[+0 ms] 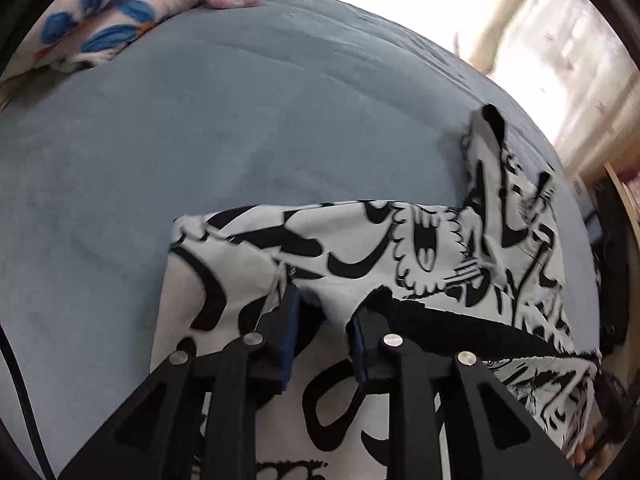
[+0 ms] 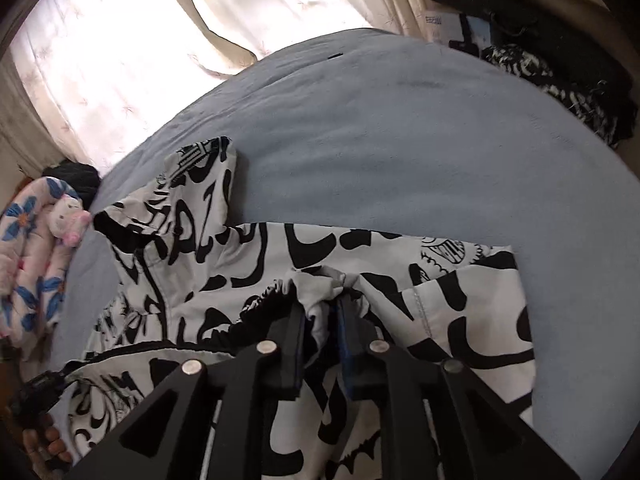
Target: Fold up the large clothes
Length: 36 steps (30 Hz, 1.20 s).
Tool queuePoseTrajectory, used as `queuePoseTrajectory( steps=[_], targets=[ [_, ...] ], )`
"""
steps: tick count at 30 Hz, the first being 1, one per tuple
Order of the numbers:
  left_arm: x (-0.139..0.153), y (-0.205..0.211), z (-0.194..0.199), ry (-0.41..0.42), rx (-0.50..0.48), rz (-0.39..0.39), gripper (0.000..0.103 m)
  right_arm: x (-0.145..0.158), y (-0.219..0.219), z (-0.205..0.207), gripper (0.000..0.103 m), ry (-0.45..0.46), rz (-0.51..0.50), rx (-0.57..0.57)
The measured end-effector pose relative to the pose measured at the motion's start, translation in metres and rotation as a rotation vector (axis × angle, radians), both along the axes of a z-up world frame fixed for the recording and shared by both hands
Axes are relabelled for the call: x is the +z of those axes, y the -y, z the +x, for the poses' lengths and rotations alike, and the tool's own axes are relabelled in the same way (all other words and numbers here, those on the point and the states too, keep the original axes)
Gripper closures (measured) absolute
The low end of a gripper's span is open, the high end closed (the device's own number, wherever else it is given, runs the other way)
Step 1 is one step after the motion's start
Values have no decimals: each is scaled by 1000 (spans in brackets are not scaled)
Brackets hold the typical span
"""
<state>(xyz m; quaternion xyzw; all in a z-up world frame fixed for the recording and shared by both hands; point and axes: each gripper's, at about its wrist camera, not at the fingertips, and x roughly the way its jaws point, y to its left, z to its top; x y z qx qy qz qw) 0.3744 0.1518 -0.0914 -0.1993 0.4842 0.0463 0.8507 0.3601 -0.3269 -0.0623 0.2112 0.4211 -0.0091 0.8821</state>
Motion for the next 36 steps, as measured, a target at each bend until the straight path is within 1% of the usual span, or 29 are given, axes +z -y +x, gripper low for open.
queuePoseTrajectory(
  steps=[1, 2, 3, 4, 5, 6, 7, 8, 10, 11, 13, 14, 15, 16, 18, 19, 21, 23, 24, 26, 28, 31, 33, 36],
  targets=[
    [3, 0, 3, 4, -36, -4, 80, 0, 5, 0, 83, 1, 27, 19],
    [6, -1, 2, 9, -52, -4, 80, 1, 12, -3, 77, 7, 76, 37],
    [8, -2, 4, 13, -64, -8, 79, 4, 19, -6, 66, 28, 118, 33],
    [9, -5, 6, 17, -71, -28, 79, 8, 26, -11, 60, 56, 161, 24],
    [10, -8, 8, 16, -72, -60, 79, 14, 32, -14, 47, 87, 218, 16],
    [10, -10, 8, 14, -71, -81, 78, 18, 39, -17, 37, 121, 270, 7],
    [10, -13, 8, 9, -71, -108, 78, 22, 44, -20, 34, 152, 294, -3],
    [10, -14, 8, 11, -73, -120, 78, 28, 45, -22, 31, 170, 267, -9],
    [11, -14, 9, 13, -92, -117, 78, 31, 40, -16, 30, 149, 162, 15],
    [10, -15, 7, 11, -99, -120, 78, 27, 34, -11, 30, 114, 96, 42],
    [10, -20, 8, -5, -110, -149, 77, 13, 22, 0, 30, 35, 4, 109],
    [9, -23, 9, -14, -107, -164, 76, 7, 19, 3, 30, 7, -23, 130],
    [7, -26, 11, -30, -103, -194, 66, -3, 13, 7, 30, -31, -63, 153],
    [6, -30, 14, -44, -98, -253, 40, -12, 8, 11, 30, -62, -97, 171],
    [8, -35, 17, -47, -66, -285, 12, -25, 1, 16, 30, -91, -125, 189],
    [13, -38, 18, -29, -33, -266, 12, -30, -3, 19, 30, -102, -130, 197],
    [24, -39, 19, 1, -12, -203, 12, -40, -9, 22, 30, -118, -140, 209],
    [32, -35, 21, 6, -46, -134, 12, -43, -15, 24, 30, -120, -172, 226],
    [33, -33, 22, 6, -73, -105, 12, -42, -18, 25, 30, -119, -189, 239],
    [31, -19, 23, -7, -188, -9, 12, -41, -19, 27, 30, -117, -200, 258],
    [22, -5, 19, -24, -300, 67, 12, -39, -18, 29, 30, -109, -214, 286],
    [6, 7, 11, -31, -430, 115, 12, -36, -18, 28, 30, -98, -251, 330],
    [-3, 14, 8, -28, -480, 146, 12, -37, -17, 30, 30, -100, -267, 354],
    [-15, 21, 11, -43, -513, 178, 12, -42, -19, 37, 30, -108, -268, 372]
  ],
)
